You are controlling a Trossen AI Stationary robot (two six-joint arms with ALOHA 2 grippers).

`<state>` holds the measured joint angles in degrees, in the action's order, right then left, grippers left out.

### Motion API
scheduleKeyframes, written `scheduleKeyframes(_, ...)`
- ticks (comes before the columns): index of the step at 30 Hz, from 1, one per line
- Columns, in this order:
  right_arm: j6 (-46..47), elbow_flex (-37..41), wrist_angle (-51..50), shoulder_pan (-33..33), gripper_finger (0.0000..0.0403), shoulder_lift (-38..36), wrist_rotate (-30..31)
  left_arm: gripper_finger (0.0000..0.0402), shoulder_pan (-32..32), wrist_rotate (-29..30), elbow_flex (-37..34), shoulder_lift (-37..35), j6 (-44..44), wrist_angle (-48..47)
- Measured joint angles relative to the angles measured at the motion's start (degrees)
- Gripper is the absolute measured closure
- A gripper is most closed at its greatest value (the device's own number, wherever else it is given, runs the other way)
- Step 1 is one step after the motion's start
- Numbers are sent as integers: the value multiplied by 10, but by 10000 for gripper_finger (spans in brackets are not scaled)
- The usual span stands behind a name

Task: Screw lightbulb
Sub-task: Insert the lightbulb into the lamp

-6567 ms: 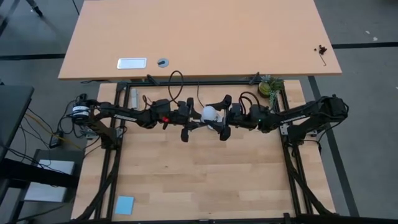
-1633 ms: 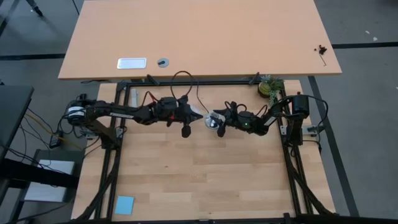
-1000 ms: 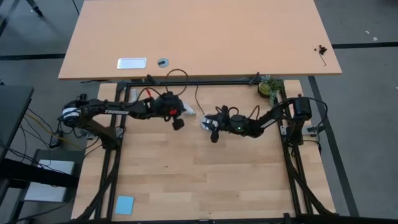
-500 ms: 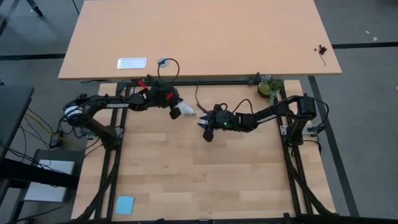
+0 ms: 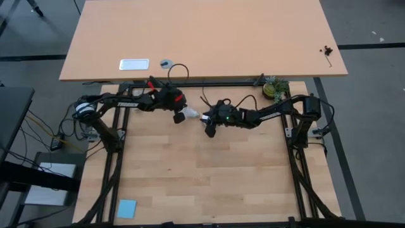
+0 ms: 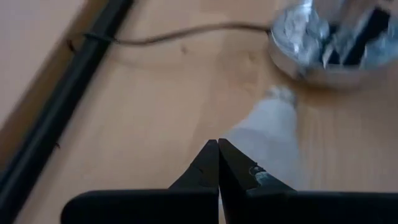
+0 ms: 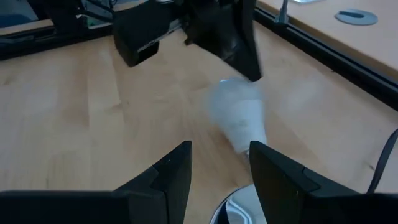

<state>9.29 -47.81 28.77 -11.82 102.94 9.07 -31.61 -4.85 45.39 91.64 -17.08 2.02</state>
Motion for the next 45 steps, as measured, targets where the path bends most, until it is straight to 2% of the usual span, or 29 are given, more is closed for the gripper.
scheduleKeyframes(8, 1, 0, 0, 8, 234, 0, -1, 401, 36, 0, -1, 0, -23, -41)
scheduleKeyframes(16, 2, 2, 1, 34, 234, 2, -9, 401, 100, -5, -1, 0, -28, -49)
scheduleKeyframes(19, 13, 2, 3, 42, 233, 2, -11, 401, 131, -22, -1, 0, -28, -48)
scheduleKeyframes(24, 46, 2, 4, 51, 232, 2, -12, 401, 164, -18, -1, 0, -18, -48)
scheduleKeyframes(30, 70, 1, 5, 65, 209, 2, 0, 401, 149, 58, -1, 0, -6, -37)
scheduleKeyframes(32, 71, 1, 6, 69, 196, 2, 6, 401, 135, 63, -1, 0, -4, -16)
scheduleKeyframes(37, 71, 1, 9, 77, 167, 2, 16, 401, 98, 51, 0, 8, -17, 54)
scheduleKeyframes(41, 67, 1, 20, 83, 156, 2, 16, 401, 80, 4, 20, 44, -31, 52)
scheduleKeyframes(45, 61, 0, 29, 83, 158, 1, 16, 401, 82, -5, 60, 92, -55, 20)
